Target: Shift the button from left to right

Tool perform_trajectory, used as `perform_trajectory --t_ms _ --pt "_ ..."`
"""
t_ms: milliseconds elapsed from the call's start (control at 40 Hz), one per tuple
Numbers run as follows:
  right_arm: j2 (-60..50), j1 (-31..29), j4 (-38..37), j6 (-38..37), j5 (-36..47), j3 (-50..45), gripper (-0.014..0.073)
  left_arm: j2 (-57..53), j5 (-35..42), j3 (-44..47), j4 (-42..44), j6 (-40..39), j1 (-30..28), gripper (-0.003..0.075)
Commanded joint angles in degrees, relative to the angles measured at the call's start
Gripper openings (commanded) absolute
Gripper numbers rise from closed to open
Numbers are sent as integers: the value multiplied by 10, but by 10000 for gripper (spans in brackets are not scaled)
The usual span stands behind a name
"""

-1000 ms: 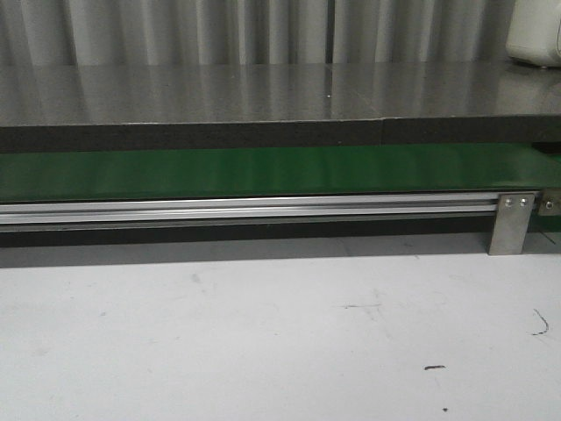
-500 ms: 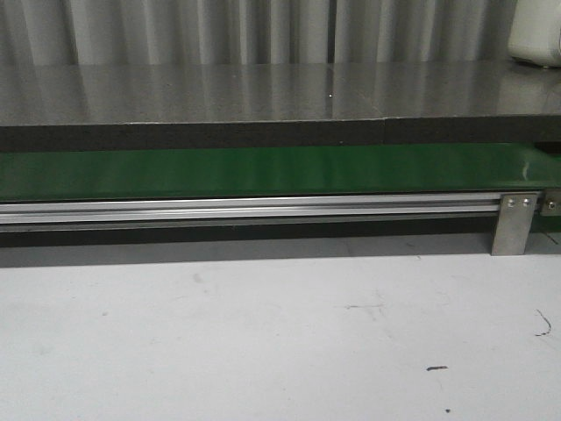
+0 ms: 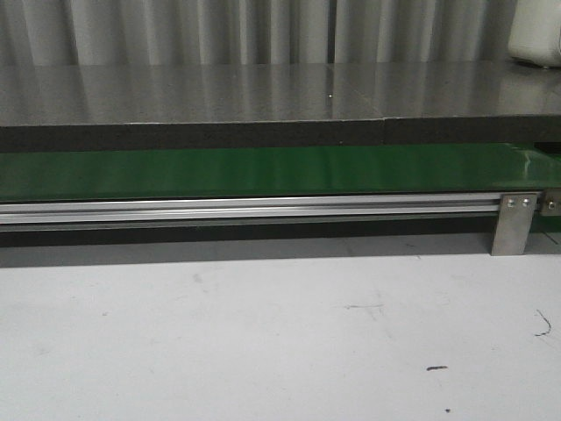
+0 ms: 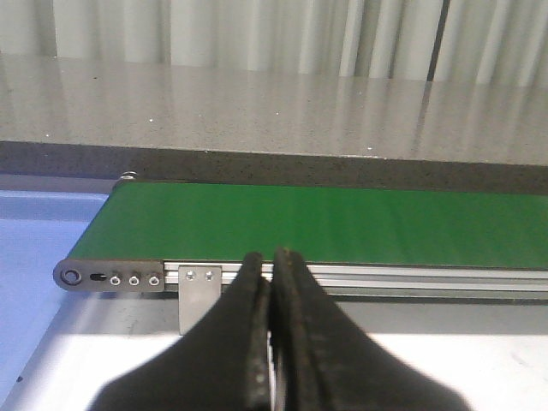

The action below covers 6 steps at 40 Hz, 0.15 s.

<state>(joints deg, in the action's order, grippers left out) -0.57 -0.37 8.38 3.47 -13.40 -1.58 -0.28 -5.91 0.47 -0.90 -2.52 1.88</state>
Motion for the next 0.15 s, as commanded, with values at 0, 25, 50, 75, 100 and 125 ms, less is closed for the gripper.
perform_trajectory --t_ms 0,25,50,75,100,125 --pt "-10 -4 2 0 41 5 -58 -8 46 16 -1 -4 3 -21" --pt "-10 -4 2 0 41 5 -58 -8 46 16 -1 -4 3 -21" --pt "-10 -4 2 0 41 5 -58 -8 46 16 -1 -4 3 -21" --pt "-10 -4 2 0 41 5 -58 -8 46 16 -1 -4 3 -21" --pt "-10 -4 2 0 41 5 -58 -8 46 16 -1 -4 3 -21" --pt "-10 -4 2 0 41 5 -58 -8 46 16 -1 -4 3 -21"
